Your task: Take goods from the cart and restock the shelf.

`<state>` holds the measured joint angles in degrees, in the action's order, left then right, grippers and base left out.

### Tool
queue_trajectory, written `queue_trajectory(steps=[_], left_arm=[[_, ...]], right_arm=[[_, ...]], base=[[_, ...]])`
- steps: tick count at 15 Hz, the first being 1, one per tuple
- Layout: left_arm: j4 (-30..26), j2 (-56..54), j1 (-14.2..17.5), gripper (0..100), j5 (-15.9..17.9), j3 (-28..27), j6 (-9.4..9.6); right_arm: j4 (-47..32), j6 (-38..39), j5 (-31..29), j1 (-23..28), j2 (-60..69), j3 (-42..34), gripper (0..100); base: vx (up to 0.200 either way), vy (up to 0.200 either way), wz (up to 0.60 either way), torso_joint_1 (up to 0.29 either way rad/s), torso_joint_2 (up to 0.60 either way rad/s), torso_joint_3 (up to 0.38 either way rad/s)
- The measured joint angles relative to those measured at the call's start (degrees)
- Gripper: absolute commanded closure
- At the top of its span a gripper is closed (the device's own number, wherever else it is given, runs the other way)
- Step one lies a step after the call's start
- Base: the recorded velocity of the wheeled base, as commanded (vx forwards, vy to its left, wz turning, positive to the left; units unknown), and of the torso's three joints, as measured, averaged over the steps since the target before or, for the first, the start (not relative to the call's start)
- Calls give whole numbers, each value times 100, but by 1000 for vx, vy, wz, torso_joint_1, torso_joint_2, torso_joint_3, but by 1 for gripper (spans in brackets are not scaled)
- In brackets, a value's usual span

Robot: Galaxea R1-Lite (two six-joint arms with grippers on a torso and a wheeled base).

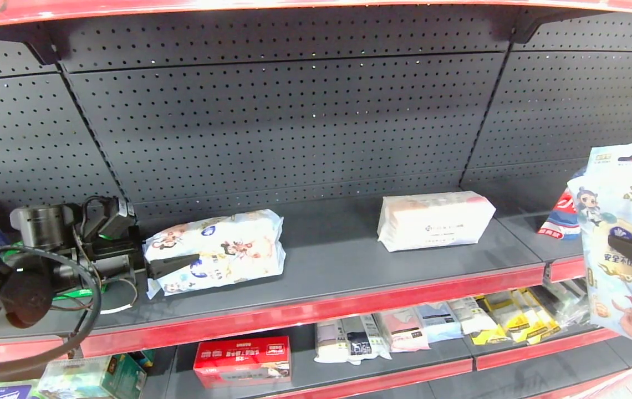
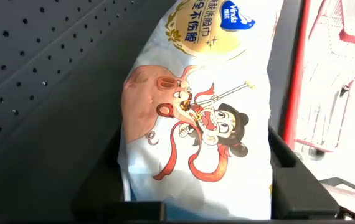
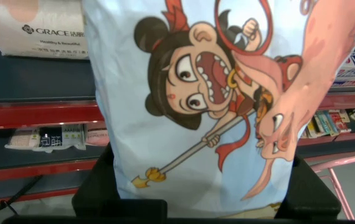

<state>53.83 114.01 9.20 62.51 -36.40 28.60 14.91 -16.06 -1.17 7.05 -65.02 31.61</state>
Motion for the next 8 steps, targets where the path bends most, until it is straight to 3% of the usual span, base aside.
queue_trajectory(steps=[8], left_arm=[[318, 13, 46, 100, 79, 499, 62]], right_arm=[[2, 5, 2, 9, 30, 9, 100]], base=[[0, 0, 0, 0, 0, 0]])
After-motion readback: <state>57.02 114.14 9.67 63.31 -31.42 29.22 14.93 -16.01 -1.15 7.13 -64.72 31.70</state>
